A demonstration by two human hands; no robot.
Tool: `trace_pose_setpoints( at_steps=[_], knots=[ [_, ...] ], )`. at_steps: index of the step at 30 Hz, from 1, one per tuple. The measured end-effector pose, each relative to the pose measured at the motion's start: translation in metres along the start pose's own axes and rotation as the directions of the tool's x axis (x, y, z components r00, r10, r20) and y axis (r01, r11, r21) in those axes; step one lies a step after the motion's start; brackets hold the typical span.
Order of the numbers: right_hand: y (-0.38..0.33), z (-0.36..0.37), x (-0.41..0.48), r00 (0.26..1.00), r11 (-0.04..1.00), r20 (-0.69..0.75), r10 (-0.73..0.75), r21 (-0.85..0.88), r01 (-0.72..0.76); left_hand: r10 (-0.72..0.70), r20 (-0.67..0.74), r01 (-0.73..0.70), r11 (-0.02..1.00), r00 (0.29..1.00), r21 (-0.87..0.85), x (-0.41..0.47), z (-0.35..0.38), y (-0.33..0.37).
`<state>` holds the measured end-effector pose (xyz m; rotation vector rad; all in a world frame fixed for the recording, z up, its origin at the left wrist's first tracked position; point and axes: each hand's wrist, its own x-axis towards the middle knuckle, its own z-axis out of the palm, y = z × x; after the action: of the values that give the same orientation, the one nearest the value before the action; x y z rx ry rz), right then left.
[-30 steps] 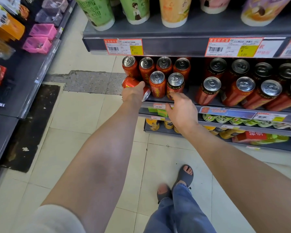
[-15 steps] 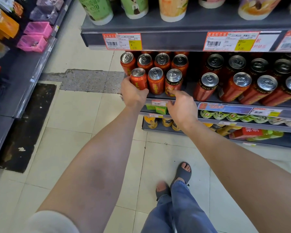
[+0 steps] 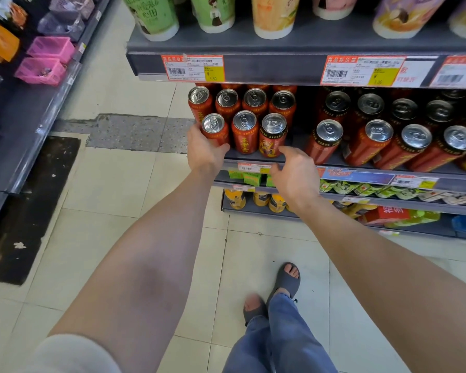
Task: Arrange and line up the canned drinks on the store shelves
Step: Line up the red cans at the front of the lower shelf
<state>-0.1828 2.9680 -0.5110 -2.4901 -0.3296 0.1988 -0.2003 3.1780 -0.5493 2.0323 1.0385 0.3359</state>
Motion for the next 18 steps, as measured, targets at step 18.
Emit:
trace_pose_setpoints(
  at_steps=[18],
  knots=[
    [0.007,-0.002,0.016,0.990,0.989,-0.033,0.137,0.060,-0.134,-0.016,0.052,0.017,1.000,0.999,-0.019,0.003,-0.008,0.013]
  ],
)
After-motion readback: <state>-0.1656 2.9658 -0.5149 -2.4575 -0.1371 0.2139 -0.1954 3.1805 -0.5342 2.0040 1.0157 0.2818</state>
